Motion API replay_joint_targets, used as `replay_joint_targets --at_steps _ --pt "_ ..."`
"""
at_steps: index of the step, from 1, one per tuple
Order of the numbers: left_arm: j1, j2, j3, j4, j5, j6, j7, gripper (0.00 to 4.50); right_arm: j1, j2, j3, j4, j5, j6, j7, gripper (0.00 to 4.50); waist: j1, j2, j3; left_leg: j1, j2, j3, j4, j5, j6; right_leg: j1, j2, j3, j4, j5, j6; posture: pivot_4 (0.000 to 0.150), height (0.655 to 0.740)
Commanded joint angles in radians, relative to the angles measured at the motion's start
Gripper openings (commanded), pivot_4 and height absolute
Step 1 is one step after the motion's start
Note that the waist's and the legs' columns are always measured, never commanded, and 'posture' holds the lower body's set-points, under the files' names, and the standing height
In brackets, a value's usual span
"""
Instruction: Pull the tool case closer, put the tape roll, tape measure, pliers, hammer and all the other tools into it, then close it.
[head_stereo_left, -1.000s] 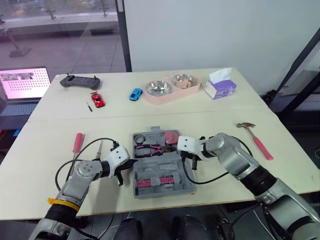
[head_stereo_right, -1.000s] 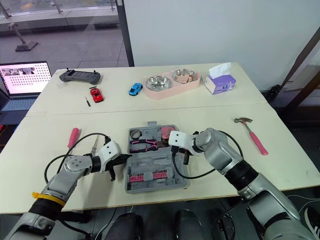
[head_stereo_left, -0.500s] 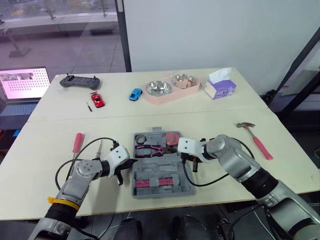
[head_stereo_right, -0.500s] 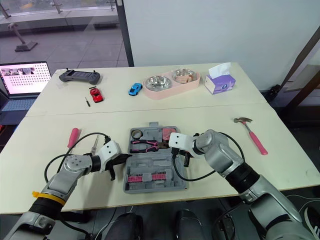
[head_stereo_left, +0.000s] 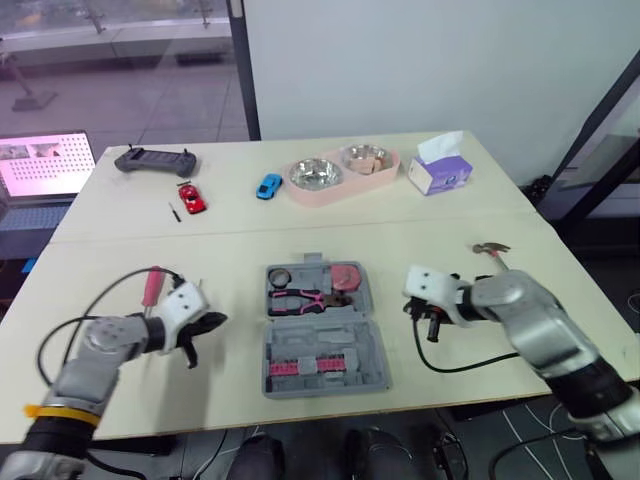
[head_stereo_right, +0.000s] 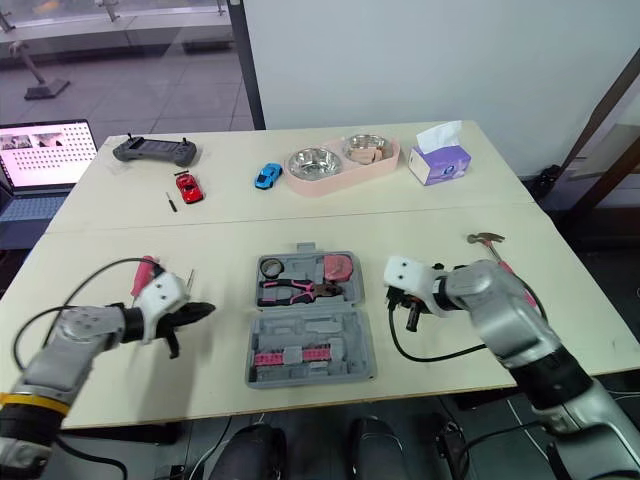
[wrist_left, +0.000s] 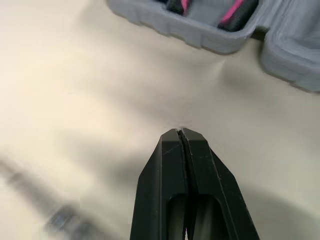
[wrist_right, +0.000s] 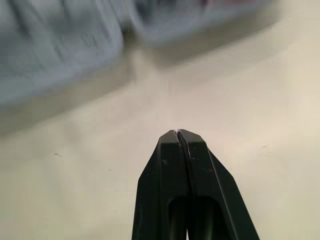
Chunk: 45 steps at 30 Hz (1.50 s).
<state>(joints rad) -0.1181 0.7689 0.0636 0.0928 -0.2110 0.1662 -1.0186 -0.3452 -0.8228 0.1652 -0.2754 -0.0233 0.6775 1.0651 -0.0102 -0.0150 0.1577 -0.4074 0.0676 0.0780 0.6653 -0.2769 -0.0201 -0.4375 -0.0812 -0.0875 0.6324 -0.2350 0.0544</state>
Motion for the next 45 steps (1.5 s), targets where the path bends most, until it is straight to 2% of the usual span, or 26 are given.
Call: replay_joint_targets --at_steps 1,4,7,8,10,14,16,22,36,40,45 --pt "0.073 0.080 0.193 -0.033 -0.141 0.039 -0.085 0.01 0.153 -0.052 -0.278 -0.117 0.139 0.032 0.038 0.00 0.004 0.000 0.000 0.000 0.000 0.000 0.000 0.000 0.000 0.000 0.000 0.000 0.000 0.000 0.000 0.150 0.7400" --pt "0.166 0.139 0.308 0.024 -0.170 0.020 -0.126 0.01 0.312 -0.052 -0.489 -0.151 0.217 -0.001 0.049 0.00 0.005 0.000 0.001 0.000 0.000 0.000 0.000 0.000 0.000 0.002 -0.001 0.000 -0.002 -0.001 0.001 0.150 0.7400" --pt "0.242 0.168 0.410 0.169 -0.149 -0.068 -0.122 0.00 0.453 -0.010 -0.723 -0.140 0.333 -0.010 0.085 0.85 0.004 0.002 0.001 0.001 -0.001 0.001 0.000 0.000 0.000 0.002 -0.001 0.000 -0.003 -0.003 -0.003 0.150 0.7400" --pt "0.259 0.169 0.445 0.218 -0.149 -0.092 -0.112 0.58 0.495 0.005 -0.796 -0.122 0.361 -0.027 0.094 1.40 0.005 0.001 0.001 0.001 -0.001 0.001 0.000 0.000 0.000 0.002 -0.001 0.000 -0.003 -0.003 -0.003 0.150 0.7400" --pt "0.284 0.175 0.487 0.299 -0.146 -0.132 -0.103 1.34 0.568 0.016 -0.890 -0.073 0.385 -0.066 0.108 2.34 0.004 0.001 0.001 0.003 0.000 0.000 0.000 0.000 -0.001 0.003 -0.001 0.000 -0.003 -0.005 0.000 0.150 0.7400" --pt "0.316 0.206 0.524 0.479 -0.120 -0.223 -0.101 3.51 0.683 0.006 -1.008 0.076 0.383 -0.148 0.113 4.44 0.005 0.001 0.001 0.003 0.000 0.000 0.000 0.000 -0.001 0.002 -0.003 0.000 -0.003 -0.005 0.000 0.150 0.7400" --pt "0.317 0.221 0.533 0.550 -0.119 -0.254 -0.104 4.46 0.707 0.004 -1.036 0.143 0.381 -0.190 0.101 4.50 0.004 0.001 0.001 0.003 0.000 0.000 0.000 -0.001 -0.001 -0.001 -0.004 0.000 -0.003 -0.006 0.000 0.150 0.7400" --pt "0.287 0.244 0.510 0.626 -0.109 -0.309 -0.121 4.46 0.749 0.005 -0.996 0.205 0.371 -0.291 0.082 4.50 0.001 0.001 0.001 0.003 0.000 0.001 0.000 -0.001 -0.001 -0.002 -0.007 0.000 -0.003 -0.005 0.000 0.150 0.7400" --pt "0.266 0.232 0.495 0.613 -0.108 -0.291 -0.132 4.46 0.752 0.006 -0.985 0.192 0.421 -0.300 0.007 4.50 0.001 0.001 0.001 0.003 0.000 0.002 -0.002 -0.001 -0.001 0.001 -0.007 0.000 -0.003 -0.003 -0.004 0.150 0.7400" --pt "0.315 0.174 0.516 0.479 -0.149 -0.202 -0.097 4.46 0.720 0.028 -0.960 0.059 0.483 -0.227 -0.054 4.50 -0.001 0.002 0.000 0.003 0.000 0.002 -0.002 -0.001 -0.001 0.001 -0.007 0.000 -0.003 -0.003 -0.004 0.150 0.7400" --pt "0.388 0.025 0.530 0.118 -0.210 -0.014 0.098 4.46 0.639 0.046 -0.844 -0.176 0.594 -0.075 -0.163 4.50 -0.001 0.001 0.001 0.003 0.001 0.001 -0.002 0.000 -0.001 0.002 -0.006 0.001 -0.002 -0.003 -0.004 0.150 0.7400"
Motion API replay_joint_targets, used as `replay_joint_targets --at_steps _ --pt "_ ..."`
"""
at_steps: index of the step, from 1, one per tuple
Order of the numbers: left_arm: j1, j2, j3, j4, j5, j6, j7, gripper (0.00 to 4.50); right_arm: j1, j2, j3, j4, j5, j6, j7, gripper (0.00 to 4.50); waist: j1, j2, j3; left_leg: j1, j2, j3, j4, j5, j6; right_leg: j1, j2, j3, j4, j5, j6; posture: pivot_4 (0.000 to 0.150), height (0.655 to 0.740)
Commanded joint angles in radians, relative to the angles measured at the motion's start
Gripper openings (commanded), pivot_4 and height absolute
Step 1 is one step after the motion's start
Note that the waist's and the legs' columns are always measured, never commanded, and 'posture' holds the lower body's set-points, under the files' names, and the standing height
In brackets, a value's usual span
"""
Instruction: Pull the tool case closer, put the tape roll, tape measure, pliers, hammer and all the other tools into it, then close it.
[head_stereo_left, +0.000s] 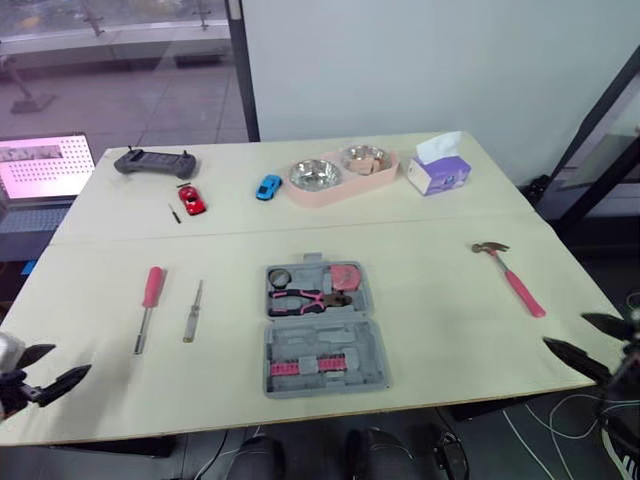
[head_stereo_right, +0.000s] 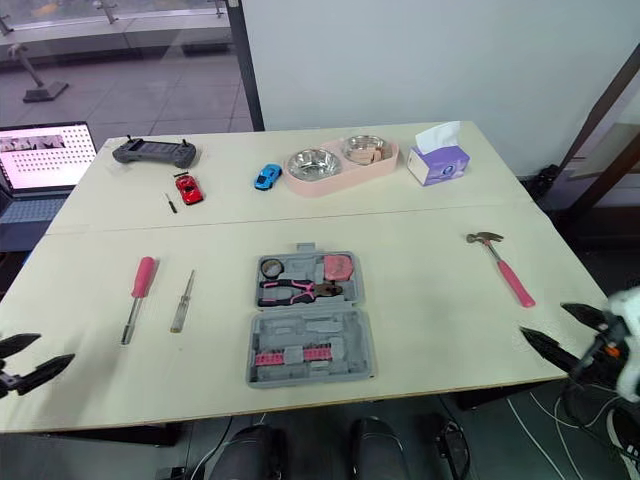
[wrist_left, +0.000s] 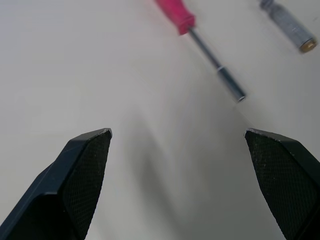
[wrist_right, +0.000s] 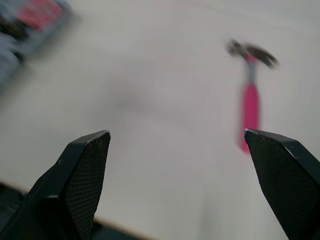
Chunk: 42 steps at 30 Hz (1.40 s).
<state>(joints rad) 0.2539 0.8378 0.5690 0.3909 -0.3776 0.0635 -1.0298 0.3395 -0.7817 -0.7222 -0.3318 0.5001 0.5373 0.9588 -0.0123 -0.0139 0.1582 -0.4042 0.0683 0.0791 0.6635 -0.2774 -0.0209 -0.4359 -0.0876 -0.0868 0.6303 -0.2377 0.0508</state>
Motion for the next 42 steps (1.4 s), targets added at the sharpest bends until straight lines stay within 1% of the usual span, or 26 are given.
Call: replay_joint_targets --at_steps 1,3,5,7,8,10,13,17,18,19,20,21,22,23,24,25,26,27,28,29,31,34,36,38,40,42 --pt "0.017 -0.084 0.022 -0.262 -0.060 0.133 0.166 4.46 -0.073 0.003 0.083 -0.162 0.093 0.094 -0.076 4.50 0.002 0.000 0.000 0.000 0.000 0.000 0.000 0.000 0.000 0.000 0.000 0.000 0.000 0.000 0.000 0.150 0.7400" --pt "0.002 -0.158 0.011 -0.412 -0.111 0.241 0.270 4.46 -0.133 -0.011 0.167 -0.218 0.116 0.128 -0.095 4.50 0.005 -0.001 0.000 0.001 0.000 0.000 0.001 0.000 0.000 0.002 -0.001 0.000 0.000 0.000 0.000 0.150 0.7400" --pt "-0.006 -0.208 -0.009 -0.540 -0.171 0.335 0.321 4.46 -0.204 -0.021 0.237 -0.241 0.129 0.143 -0.105 4.50 0.011 -0.002 0.000 0.001 -0.001 -0.001 0.002 0.000 0.000 0.003 -0.001 0.000 0.000 0.000 0.000 0.150 0.7400" --pt "-0.018 -0.234 -0.028 -0.608 -0.166 0.393 0.385 4.46 -0.267 -0.018 0.288 -0.239 0.137 0.144 -0.111 4.50 0.019 -0.003 0.000 0.001 -0.002 -0.001 0.002 0.000 0.000 0.003 0.000 0.000 0.000 0.000 0.000 0.150 0.7400" --pt "-0.029 -0.246 -0.041 -0.637 -0.168 0.428 0.421 4.46 -0.313 -0.018 0.340 -0.231 0.129 0.153 -0.117 4.50 0.022 -0.003 0.000 0.001 -0.003 -0.001 0.002 0.000 0.000 0.003 0.000 0.000 0.000 0.000 0.000 0.150 0.7400" --pt "-0.041 -0.257 -0.063 -0.674 -0.169 0.475 0.463 4.46 -0.386 -0.015 0.421 -0.217 0.114 0.168 -0.129 4.50 0.023 -0.003 0.000 0.001 -0.003 0.000 0.002 0.000 0.000 0.004 0.001 0.000 0.000 0.000 0.000 0.150 0.7400" --pt "-0.063 -0.275 -0.087 -0.693 -0.158 0.506 0.508 4.46 -0.460 0.003 0.503 -0.211 0.107 0.180 -0.150 4.50 0.023 -0.003 0.000 0.002 -0.003 0.000 0.002 0.000 0.001 0.004 0.004 0.000 0.001 0.000 0.000 0.150 0.7400" --pt "-0.106 -0.301 -0.149 -0.709 -0.136 0.555 0.574 4.46 -0.501 0.000 0.619 -0.230 0.068 0.143 -0.133 4.50 0.027 -0.002 0.001 0.002 -0.002 -0.002 0.002 0.000 0.001 0.004 0.006 0.000 0.001 0.000 0.000 0.150 0.7400" --pt "-0.116 -0.304 -0.168 -0.714 -0.130 0.567 0.588 4.46 -0.507 0.001 0.639 -0.234 0.065 0.136 -0.126 4.50 0.020 0.000 0.002 -0.001 -0.004 -0.007 0.002 0.000 0.001 0.009 0.003 -0.004 -0.001 0.001 0.001 0.150 0.7400" --pt "-0.128 -0.309 -0.182 -0.716 -0.129 0.583 0.600 4.46 -0.511 0.002 0.655 -0.238 0.061 0.129 -0.120 4.50 0.013 0.003 0.003 -0.001 -0.019 -0.035 0.002 0.003 0.004 0.019 -0.009 -0.024 0.001 0.000 0.008 0.150 0.7400" --pt "-0.139 -0.315 -0.192 -0.718 -0.132 0.599 0.611 4.46 -0.512 0.004 0.664 -0.238 0.061 0.125 -0.116 4.50 0.005 0.005 0.004 -0.001 -0.026 -0.055 0.002 0.005 0.007 0.029 -0.016 -0.039 0.000 -0.003 0.012 0.150 0.7400" --pt "-0.146 -0.319 -0.196 -0.719 -0.136 0.610 0.618 4.46 -0.513 0.004 0.669 -0.238 0.062 0.121 -0.115 4.50 0.001 0.007 0.005 -0.004 -0.041 -0.079 0.002 0.008 0.009 0.037 -0.025 -0.056 0.000 -0.007 0.018 0.150 0.7400" --pt "-0.156 -0.325 -0.200 -0.719 -0.136 0.624 0.633 4.46 -0.514 0.007 0.669 -0.235 0.065 0.121 -0.117 4.50 -0.001 0.010 0.007 -0.004 -0.048 -0.090 0.002 0.009 0.010 0.041 -0.029 -0.062 0.001 -0.010 0.022 0.150 0.7400" --pt "-0.173 -0.334 -0.207 -0.715 -0.130 0.630 0.649 4.46 -0.519 0.006 0.672 -0.225 0.067 0.134 -0.124 4.50 -0.002 0.012 0.008 -0.004 -0.061 -0.109 0.002 0.010 0.011 0.046 -0.032 -0.067 0.001 -0.014 0.028 0.150 0.7400" --pt "-0.186 -0.339 -0.212 -0.710 -0.126 0.635 0.659 4.46 -0.525 0.006 0.675 -0.217 0.067 0.144 -0.130 4.50 -0.002 0.014 0.010 -0.004 -0.084 -0.140 0.002 0.011 0.013 0.050 -0.033 -0.067 0.002 -0.018 0.034 0.150 0.7400" --pt "-0.221 -0.354 -0.215 -0.695 -0.125 0.659 0.692 4.46 -0.527 0.005 0.682 -0.205 0.058 0.134 -0.124 4.50 -0.004 0.015 0.011 -0.004 -0.110 -0.179 0.001 0.014 0.017 0.056 -0.034 -0.066 0.004 -0.025 0.041 0.150 0.7400" --pt "-0.259 -0.355 -0.235 -0.673 -0.106 0.699 0.727 4.46 -0.524 -0.002 0.693 -0.193 0.044 0.119 -0.112 4.50 0.009 0.016 0.012 -0.002 -0.124 -0.198 0.001 0.016 0.016 0.058 -0.034 -0.060 0.005 -0.030 0.043 0.150 0.7400" --pt "-0.285 -0.355 -0.249 -0.658 -0.092 0.730 0.752 4.46 -0.521 -0.007 0.700 -0.186 0.033 0.106 -0.103 4.50 0.022 0.016 0.012 -0.001 -0.123 -0.199 -0.001 0.019 0.011 0.053 -0.027 -0.040 0.007 -0.033 0.043 0.150 0.7400" --pt "-0.317 -0.344 -0.284 -0.641 -0.067 0.750 0.759 4.46 -0.514 -0.009 0.707 -0.174 0.020 0.091 -0.098 4.50 0.025 0.016 0.012 -0.002 -0.125 -0.194 -0.003 0.020 0.008 0.053 -0.027 -0.031 0.010 -0.032 0.042 0.150 0.7400" --pt "-0.336 -0.334 -0.307 -0.631 -0.050 0.760 0.759 4.46 -0.510 -0.009 0.711 -0.167 0.012 0.083 -0.096 4.50 0.027 0.015 0.012 -0.002 -0.126 -0.192 -0.003 0.021 0.008 0.052 -0.028 -0.029 0.012 -0.030 0.039 0.150 0.7400" --pt "-0.397 -0.343 -0.315 -0.611 -0.063 0.825 0.775 4.46 -0.499 -0.010 0.714 -0.161 0.001 0.072 -0.091 4.50 0.027 0.014 0.012 -0.002 -0.128 -0.188 -0.002 0.021 0.007 0.049 -0.030 -0.019 0.016 -0.031 0.040 0.150 0.7400" --pt "-0.479 -0.348 -0.333 -0.596 -0.080 0.930 0.787 4.46 -0.483 -0.010 0.710 -0.166 -0.002 0.066 -0.086 4.50 0.026 0.011 0.015 -0.002 -0.129 -0.185 -0.002 0.021 0.007 0.046 -0.030 -0.011 0.017 -0.031 0.041 0.150 0.7400" --pt "-0.572 -0.328 -0.389 -0.572 -0.068 1.060 0.799 4.46 -0.473 -0.010 0.707 -0.172 -0.003 0.064 -0.085 4.50 0.026 0.010 0.015 -0.002 -0.129 -0.185 -0.002 0.021 0.007 0.046 -0.030 -0.011 0.017 -0.031 0.041 0.150 0.7400" --pt "-0.658 -0.340 -0.395 -0.543 -0.066 1.158 0.824 4.46 -0.466 -0.009 0.705 -0.177 -0.004 0.063 -0.085 4.50 0.026 0.009 0.015 -0.002 -0.129 -0.185 -0.002 0.021 0.007 0.046 -0.029 -0.010 0.018 -0.031 0.041 0.150 0.7400" --pt "-0.722 -0.351 -0.396 -0.509 -0.060 1.200 0.833 4.46 -0.460 -0.009 0.705 -0.182 -0.005 0.062 -0.087 4.50 0.024 0.009 0.016 -0.002 -0.129 -0.185 -0.002 0.021 0.007 0.045 -0.029 -0.010 0.018 -0.031 0.041 0.150 0.7400" --pt "-0.775 -0.333 -0.444 -0.451 -0.029 1.218 0.827 4.46 -0.451 -0.005 0.703 -0.188 -0.004 0.061 -0.094 4.50 0.023 0.008 0.017 -0.002 -0.129 -0.184 -0.002 0.021 0.007 0.044 -0.029 -0.009 0.018 -0.031 0.041 0.150 0.7400"
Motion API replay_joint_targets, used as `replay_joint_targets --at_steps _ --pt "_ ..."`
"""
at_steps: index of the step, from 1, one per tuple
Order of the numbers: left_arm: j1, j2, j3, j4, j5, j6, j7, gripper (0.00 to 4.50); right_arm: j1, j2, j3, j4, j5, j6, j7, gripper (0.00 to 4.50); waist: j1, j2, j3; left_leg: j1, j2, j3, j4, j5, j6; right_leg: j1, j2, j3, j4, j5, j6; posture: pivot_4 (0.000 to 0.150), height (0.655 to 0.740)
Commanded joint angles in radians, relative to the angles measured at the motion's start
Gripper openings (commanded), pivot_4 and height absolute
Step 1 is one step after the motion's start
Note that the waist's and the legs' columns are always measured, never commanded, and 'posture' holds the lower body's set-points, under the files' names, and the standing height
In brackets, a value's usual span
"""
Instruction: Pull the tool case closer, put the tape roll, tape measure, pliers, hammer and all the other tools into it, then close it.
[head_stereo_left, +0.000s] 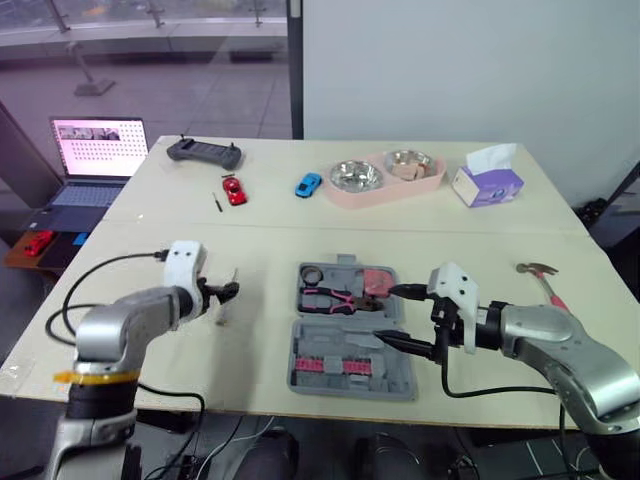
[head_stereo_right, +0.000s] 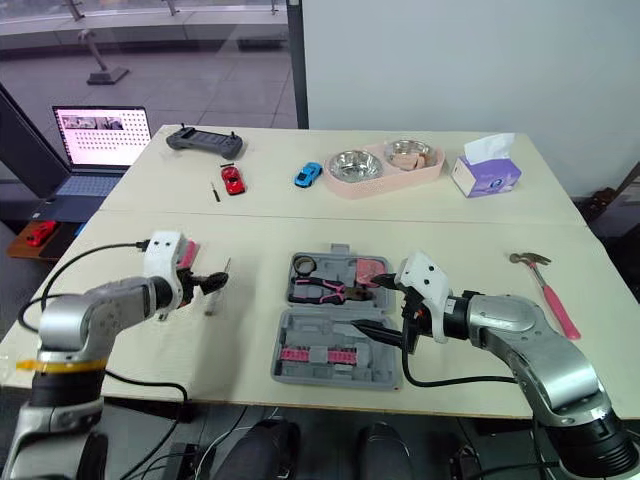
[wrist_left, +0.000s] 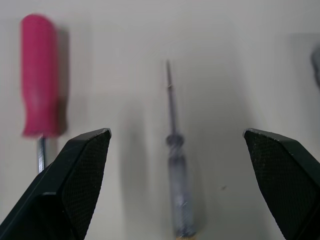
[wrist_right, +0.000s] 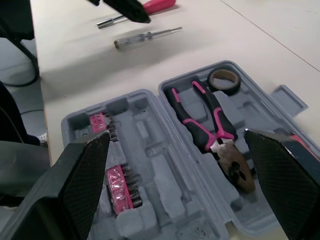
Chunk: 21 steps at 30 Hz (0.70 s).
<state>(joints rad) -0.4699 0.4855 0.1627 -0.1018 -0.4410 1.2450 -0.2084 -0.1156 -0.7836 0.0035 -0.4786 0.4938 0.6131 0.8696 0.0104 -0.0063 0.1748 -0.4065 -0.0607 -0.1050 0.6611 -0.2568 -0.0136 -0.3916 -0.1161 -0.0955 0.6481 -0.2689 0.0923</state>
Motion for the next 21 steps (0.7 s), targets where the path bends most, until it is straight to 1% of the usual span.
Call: replay_joint_targets --at_steps 1,5,9,12,18,21 --pt "-0.073 0.026 -0.058 0.075 0.046 0.043 0.000 4.46 0.007 -0.001 -0.023 -0.043 0.002 -0.015 -0.009 4.50 0.000 0.000 0.000 0.000 0.000 0.000 0.000 0.000 0.000 0.000 0.000 0.000 0.000 0.000 0.000 0.150 0.7400" --pt "-0.112 0.047 -0.128 0.162 0.079 0.021 -0.041 4.46 0.013 0.004 -0.023 -0.052 0.005 -0.011 -0.023 4.50 0.000 0.000 0.000 0.001 0.000 0.002 0.000 0.000 0.000 -0.001 0.000 0.002 0.001 0.000 0.000 0.150 0.7400" --pt "-0.176 0.034 -0.253 0.340 0.139 -0.053 -0.111 4.46 0.049 0.003 -0.049 -0.095 0.016 -0.001 -0.051 4.50 0.006 -0.001 0.001 0.000 0.000 0.002 0.000 0.000 0.000 -0.001 0.000 0.002 0.001 0.000 0.000 0.150 0.7400" --pt "-0.203 0.016 -0.298 0.431 0.168 -0.102 -0.157 4.46 0.067 0.009 -0.059 -0.123 0.019 0.011 -0.079 4.50 0.011 0.000 0.000 0.000 0.000 0.002 0.000 0.000 0.000 0.000 -0.001 0.003 0.000 0.000 0.000 0.150 0.7400" --pt "-0.197 0.009 -0.326 0.483 0.204 -0.127 -0.219 4.46 0.082 0.014 -0.071 -0.162 0.024 0.037 -0.119 4.50 0.010 0.004 -0.002 0.002 0.000 0.003 0.000 0.000 0.000 0.001 -0.001 0.004 0.001 0.000 0.000 0.150 0.7400" --pt "-0.193 0.002 -0.322 0.479 0.216 -0.122 -0.232 3.64 0.080 0.014 -0.076 -0.170 0.030 0.045 -0.130 4.50 0.010 0.004 -0.003 0.003 0.000 0.003 0.000 0.000 0.000 0.001 -0.001 0.005 0.001 0.000 0.000 0.150 0.7400"
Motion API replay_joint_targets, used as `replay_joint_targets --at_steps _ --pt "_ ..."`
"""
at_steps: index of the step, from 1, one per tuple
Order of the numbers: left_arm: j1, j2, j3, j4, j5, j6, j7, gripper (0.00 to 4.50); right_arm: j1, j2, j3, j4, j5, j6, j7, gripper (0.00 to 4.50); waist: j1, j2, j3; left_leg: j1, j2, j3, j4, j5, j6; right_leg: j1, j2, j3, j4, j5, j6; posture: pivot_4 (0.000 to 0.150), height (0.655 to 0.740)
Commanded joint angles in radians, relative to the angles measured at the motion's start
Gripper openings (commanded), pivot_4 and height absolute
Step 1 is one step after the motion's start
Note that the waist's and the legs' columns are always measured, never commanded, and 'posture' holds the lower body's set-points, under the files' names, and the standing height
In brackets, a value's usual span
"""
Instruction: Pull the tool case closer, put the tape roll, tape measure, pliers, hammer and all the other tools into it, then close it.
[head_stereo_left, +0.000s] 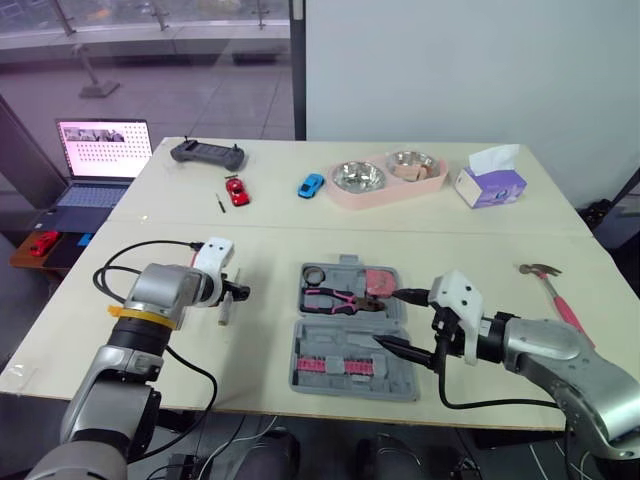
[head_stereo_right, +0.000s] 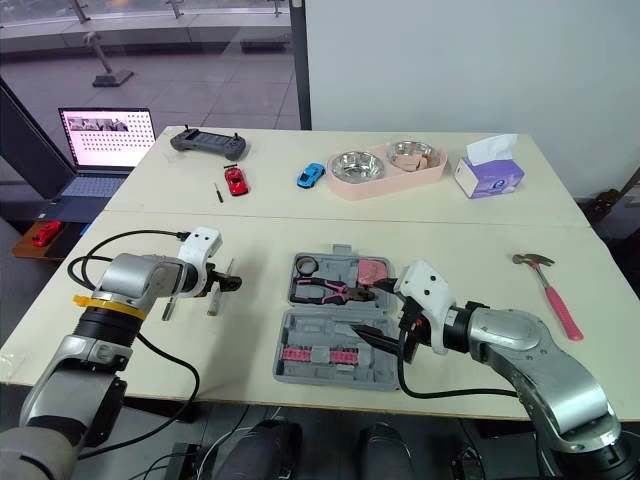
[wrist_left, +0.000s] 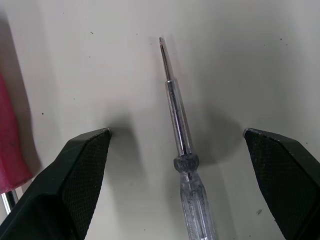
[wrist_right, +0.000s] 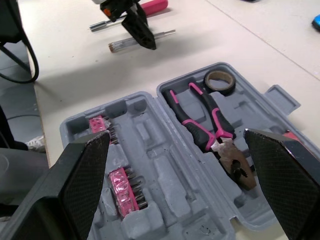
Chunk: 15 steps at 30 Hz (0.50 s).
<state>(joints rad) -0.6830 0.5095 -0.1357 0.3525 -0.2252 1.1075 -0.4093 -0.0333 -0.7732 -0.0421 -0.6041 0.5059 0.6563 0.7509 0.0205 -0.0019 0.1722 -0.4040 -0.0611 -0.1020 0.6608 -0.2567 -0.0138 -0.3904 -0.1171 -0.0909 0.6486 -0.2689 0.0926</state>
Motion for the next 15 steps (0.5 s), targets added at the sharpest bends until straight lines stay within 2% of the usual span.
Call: replay_joint_targets --at_steps 1,4,6,15 --pt "0.021 -0.023 -0.021 0.025 0.004 0.016 -0.035 3.14 -0.005 0.004 -0.030 -0.047 0.019 0.005 -0.014 4.50 0.000 0.000 0.000 0.000 0.000 0.000 0.000 0.000 0.000 0.000 0.000 0.000 0.000 0.000 0.000 0.150 0.7400" --pt "0.046 -0.034 -0.003 -0.006 -0.003 0.037 -0.041 1.60 -0.014 0.004 -0.028 -0.048 0.021 0.011 -0.020 4.50 0.002 0.000 0.000 0.000 0.000 0.000 0.000 0.000 0.000 0.000 -0.001 0.000 0.000 0.000 0.001 0.150 0.7400" --pt "0.082 -0.036 0.012 -0.043 -0.009 0.052 -0.039 0.76 -0.019 0.003 -0.025 -0.047 0.019 0.012 -0.024 4.50 0.001 0.000 0.000 0.000 0.000 0.001 0.000 0.000 0.000 0.000 -0.001 0.001 -0.001 0.000 0.001 0.150 0.7400" --pt "0.225 -0.032 0.038 -0.130 0.028 -0.067 -0.053 0.76 -0.017 0.001 -0.036 -0.047 0.028 0.028 -0.038 4.50 -0.006 0.002 -0.001 0.001 0.000 0.002 0.000 0.000 0.000 0.000 -0.001 0.002 0.000 0.000 0.001 0.150 0.7400"
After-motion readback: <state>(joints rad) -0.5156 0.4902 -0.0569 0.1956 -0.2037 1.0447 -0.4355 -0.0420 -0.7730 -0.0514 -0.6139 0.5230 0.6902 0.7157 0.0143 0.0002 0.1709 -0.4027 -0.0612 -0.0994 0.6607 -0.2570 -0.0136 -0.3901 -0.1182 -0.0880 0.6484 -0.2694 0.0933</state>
